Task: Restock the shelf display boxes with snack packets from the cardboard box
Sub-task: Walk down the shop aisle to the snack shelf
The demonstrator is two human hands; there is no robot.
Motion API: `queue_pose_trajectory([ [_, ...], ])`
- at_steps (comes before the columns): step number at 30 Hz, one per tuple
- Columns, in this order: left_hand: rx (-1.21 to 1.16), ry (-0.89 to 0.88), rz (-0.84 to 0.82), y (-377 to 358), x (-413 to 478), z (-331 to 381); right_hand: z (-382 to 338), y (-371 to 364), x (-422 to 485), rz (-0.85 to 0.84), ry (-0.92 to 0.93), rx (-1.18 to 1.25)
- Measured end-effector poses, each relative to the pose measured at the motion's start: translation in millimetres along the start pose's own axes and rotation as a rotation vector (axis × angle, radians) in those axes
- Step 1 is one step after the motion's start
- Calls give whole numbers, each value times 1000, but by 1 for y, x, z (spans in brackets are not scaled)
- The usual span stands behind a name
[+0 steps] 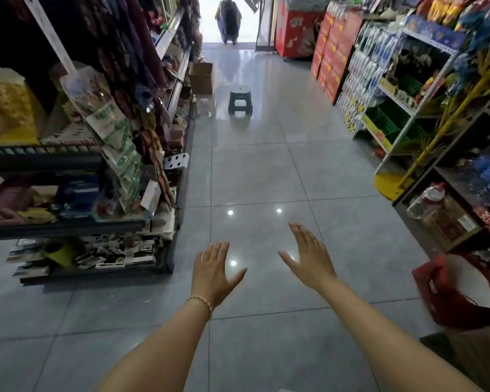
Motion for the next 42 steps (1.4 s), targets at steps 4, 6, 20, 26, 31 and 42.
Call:
queue_pose_trajectory([
  [4,9,-19,60,8,54,4,8,11,56,-19,42,-46],
  [6,27,-9,34,6,89,7,18,15,92,-27,62,-102],
  [20,108,103,-1,44,418,68,124,71,433,-195,160,-240],
  [26,141,133,-8,67,563,54,135,93,589,-174,211,-239],
  [31,109,112,-9,90,715,40,143,106,743,-161,191,-234],
  [42,144,36,-50,161,1044,60,195,173,1051,-109,156,-248],
])
Point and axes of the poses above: each hand's wrist, its own x-axis towards the middle knuckle, its own y-axis out of the back of the hand, z = x × y, the point moved 8 cm from there along x, towards the middle knuckle, and after that the axes turned 14 degrees about -x, right-handed, at the moved point
